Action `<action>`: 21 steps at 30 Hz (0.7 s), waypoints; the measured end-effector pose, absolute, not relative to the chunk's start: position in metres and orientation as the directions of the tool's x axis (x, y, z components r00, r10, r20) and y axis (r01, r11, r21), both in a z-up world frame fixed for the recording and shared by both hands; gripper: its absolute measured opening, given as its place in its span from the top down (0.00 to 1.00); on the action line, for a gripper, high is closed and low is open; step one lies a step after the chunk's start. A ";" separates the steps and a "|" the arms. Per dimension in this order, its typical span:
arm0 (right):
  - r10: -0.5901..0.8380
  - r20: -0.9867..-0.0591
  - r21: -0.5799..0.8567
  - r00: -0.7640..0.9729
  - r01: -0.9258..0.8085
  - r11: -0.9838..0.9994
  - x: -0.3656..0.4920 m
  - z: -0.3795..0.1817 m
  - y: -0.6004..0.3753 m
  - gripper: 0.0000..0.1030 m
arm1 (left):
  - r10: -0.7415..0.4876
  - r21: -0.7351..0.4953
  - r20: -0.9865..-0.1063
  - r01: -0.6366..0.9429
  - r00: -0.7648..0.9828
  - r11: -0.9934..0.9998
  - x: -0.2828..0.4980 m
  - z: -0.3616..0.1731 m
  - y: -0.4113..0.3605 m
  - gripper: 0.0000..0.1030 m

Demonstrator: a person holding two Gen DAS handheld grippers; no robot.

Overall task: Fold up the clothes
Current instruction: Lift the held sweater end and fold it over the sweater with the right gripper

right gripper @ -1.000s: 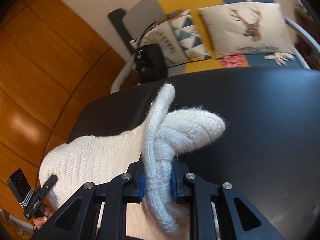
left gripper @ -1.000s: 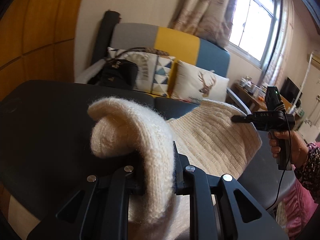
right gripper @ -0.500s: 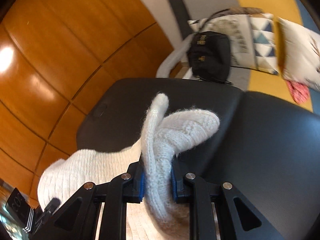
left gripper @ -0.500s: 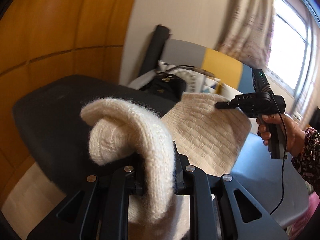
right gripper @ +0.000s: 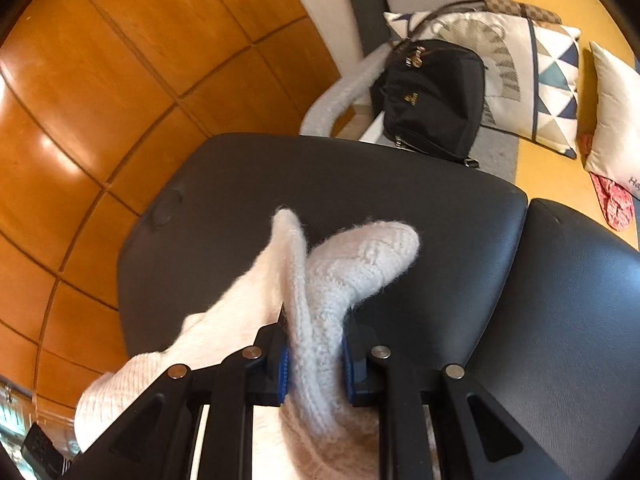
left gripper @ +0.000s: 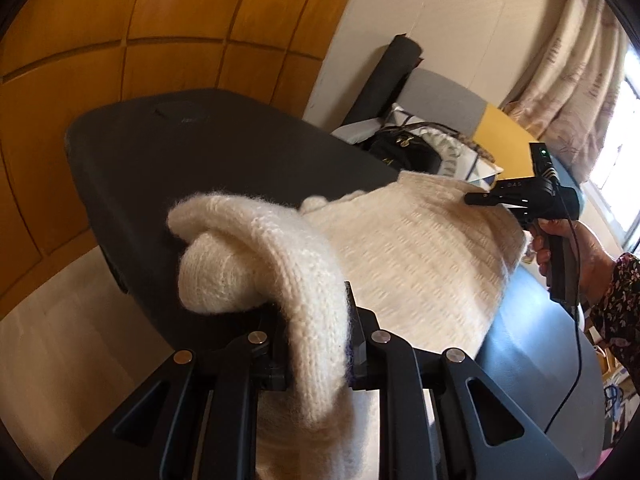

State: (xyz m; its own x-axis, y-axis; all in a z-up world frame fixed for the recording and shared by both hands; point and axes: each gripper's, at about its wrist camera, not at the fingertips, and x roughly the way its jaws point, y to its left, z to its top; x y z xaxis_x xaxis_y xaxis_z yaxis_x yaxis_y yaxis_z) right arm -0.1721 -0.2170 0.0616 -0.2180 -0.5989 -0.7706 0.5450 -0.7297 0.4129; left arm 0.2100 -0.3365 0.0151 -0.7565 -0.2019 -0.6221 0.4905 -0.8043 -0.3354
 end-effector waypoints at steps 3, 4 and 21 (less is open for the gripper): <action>-0.585 -0.780 0.416 -0.222 0.515 -0.750 -0.183 0.048 -0.214 0.82 | -0.187 -0.368 -0.646 0.517 -0.740 -0.773 0.209 0.000 -0.343 0.82; -0.581 -0.783 0.416 -0.223 0.506 -0.756 -0.186 0.044 -0.212 0.82 | -0.178 -0.380 -0.653 0.522 -0.736 -0.763 0.205 -0.004 -0.345 0.82; -0.514 -0.809 0.348 -0.286 0.472 -0.810 -0.216 0.005 -0.210 0.79 | -0.247 -0.292 -0.713 0.598 -0.656 -0.747 0.183 -0.030 -0.342 0.80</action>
